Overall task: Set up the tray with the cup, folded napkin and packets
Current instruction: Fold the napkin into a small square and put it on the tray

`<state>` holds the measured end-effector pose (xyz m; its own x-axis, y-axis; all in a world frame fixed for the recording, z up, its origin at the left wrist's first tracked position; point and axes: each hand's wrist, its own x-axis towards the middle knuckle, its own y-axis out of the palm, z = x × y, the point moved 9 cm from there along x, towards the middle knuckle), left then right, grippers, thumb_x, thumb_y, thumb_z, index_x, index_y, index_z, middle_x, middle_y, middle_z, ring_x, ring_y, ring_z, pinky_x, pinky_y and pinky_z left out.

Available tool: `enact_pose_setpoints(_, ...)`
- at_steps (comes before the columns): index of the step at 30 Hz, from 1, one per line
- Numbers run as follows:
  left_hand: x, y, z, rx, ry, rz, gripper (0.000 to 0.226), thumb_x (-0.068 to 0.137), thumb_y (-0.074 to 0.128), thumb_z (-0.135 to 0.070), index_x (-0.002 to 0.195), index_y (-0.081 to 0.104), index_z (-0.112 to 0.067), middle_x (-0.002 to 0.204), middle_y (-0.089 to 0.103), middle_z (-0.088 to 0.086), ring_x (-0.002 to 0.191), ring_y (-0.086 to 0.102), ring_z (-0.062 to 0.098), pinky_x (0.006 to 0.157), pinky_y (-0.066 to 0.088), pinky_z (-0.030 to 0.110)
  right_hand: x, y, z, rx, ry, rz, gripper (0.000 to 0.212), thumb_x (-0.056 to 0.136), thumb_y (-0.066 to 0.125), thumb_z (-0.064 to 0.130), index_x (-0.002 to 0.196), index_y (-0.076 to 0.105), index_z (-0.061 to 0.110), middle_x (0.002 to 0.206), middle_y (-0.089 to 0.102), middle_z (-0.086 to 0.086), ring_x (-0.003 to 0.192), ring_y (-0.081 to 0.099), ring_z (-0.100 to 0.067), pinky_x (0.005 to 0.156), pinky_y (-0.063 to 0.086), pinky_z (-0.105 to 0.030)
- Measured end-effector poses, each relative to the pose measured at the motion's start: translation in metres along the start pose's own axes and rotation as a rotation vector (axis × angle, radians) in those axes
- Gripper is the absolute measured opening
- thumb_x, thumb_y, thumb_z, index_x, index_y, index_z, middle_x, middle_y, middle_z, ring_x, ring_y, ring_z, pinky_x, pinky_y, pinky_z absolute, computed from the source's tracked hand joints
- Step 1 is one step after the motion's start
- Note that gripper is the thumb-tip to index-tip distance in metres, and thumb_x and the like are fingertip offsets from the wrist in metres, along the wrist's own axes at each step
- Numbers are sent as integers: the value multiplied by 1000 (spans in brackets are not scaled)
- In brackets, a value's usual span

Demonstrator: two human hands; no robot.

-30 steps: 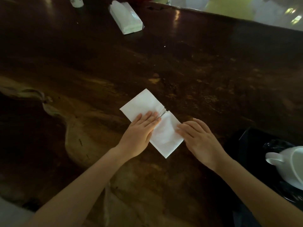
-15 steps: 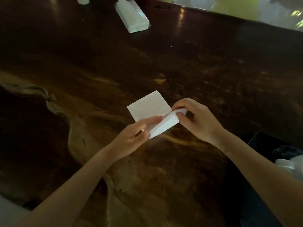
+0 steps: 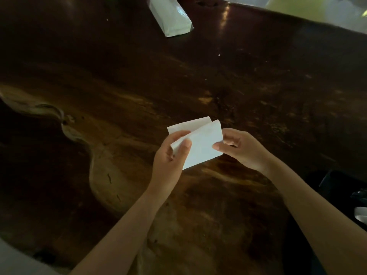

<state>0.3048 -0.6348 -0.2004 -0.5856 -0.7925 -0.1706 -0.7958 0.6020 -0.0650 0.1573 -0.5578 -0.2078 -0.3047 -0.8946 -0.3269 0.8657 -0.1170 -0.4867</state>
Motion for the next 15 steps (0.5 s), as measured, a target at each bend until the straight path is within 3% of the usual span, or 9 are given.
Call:
enact_pose_setpoints(3, 9, 1, -1, 110, 54, 36, 42, 80, 67, -32, 113, 41, -35, 103, 46, -31, 93, 51, -21, 65, 45, 2, 2, -2, -9, 56, 71, -165, 8, 93, 50, 31, 93, 56, 25, 83, 57, 16, 76, 56, -1, 64, 39, -10)
enact_pose_setpoints(7, 16, -3, 10, 289, 29, -79, 40, 86, 59, -33, 120, 45, -18, 92, 46, -28, 77, 55, -8, 59, 43, -1, 8, -5, -11, -16, 100, -386, 16, 95, 46, 33, 93, 54, 19, 70, 49, 12, 60, 46, -5, 50, 37, -9)
enact_pose_setpoints(11, 23, -10, 13, 315, -38, -272, 34, 91, 51, -35, 115, 48, -12, 84, 48, -17, 67, 52, -2, 52, 41, -1, 10, 0, -9, -41, 136, -517, 23, 96, 44, 34, 106, 55, 16, 77, 55, 12, 62, 53, -8, 50, 37, -12)
enact_pose_setpoints(15, 25, -13, 10, 319, -49, -388, 40, 92, 52, -31, 127, 41, -16, 110, 53, -4, 82, 52, 3, 55, 43, 0, 3, 3, -2, -77, 131, -601, 31, 95, 47, 32, 120, 52, 16, 95, 56, 12, 69, 55, -2, 59, 42, -9)
